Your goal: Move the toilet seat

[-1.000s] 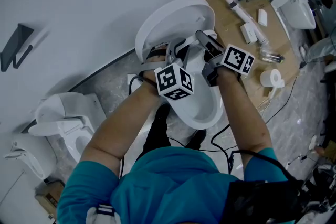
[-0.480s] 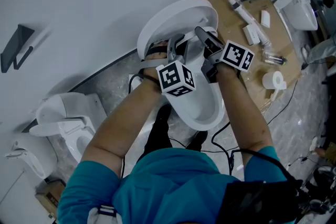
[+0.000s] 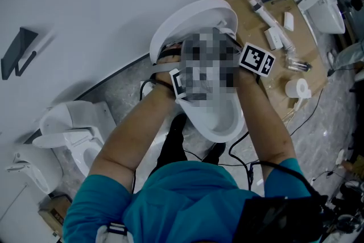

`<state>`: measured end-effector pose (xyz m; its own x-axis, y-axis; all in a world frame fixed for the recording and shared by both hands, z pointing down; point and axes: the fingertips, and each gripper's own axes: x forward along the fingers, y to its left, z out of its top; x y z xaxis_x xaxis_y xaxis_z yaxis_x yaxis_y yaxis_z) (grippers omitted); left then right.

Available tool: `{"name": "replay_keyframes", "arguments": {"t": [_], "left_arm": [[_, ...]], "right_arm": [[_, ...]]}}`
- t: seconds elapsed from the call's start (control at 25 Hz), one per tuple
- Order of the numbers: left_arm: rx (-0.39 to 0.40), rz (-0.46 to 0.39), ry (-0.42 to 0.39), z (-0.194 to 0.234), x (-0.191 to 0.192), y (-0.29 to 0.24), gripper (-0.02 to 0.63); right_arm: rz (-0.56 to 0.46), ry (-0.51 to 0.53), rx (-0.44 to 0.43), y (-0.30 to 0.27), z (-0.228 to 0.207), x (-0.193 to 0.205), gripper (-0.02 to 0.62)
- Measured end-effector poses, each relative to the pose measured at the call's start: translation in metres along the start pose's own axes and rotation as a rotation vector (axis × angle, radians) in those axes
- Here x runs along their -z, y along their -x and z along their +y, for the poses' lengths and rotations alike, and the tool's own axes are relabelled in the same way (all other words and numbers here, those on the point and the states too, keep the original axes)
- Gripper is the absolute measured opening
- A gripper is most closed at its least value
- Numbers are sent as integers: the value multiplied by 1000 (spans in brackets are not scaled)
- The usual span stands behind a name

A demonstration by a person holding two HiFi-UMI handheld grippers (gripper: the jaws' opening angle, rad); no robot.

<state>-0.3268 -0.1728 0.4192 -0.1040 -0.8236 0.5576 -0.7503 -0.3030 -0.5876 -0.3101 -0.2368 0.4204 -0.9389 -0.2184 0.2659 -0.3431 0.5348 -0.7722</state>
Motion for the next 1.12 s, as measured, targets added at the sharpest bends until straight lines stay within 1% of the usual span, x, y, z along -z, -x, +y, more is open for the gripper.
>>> {"name": "replay_keyframes", "arguments": {"t": [0.44,0.64,0.72,0.8,1.0,1.12], "left_arm": [[14,-4,11,-6,-3,5,69],[36,-1,65,-11,-1,10,70],[44,0,80,-12,-2,14,88],[45,-4,99,-12,-4,20,92],[29,-32,148,-9,-9,41,95],[53,-80,202,-13,-23,59,95]], "right_arm": [[12,-2,-1,7,1,2,209],[34,1,9,13,5,7,210],[44,15,14,19,7,8,213],[47,54,29,26,8,8,255],[27,109,61,57,9,2,261],[27,129,59,83,13,2,261]]}}
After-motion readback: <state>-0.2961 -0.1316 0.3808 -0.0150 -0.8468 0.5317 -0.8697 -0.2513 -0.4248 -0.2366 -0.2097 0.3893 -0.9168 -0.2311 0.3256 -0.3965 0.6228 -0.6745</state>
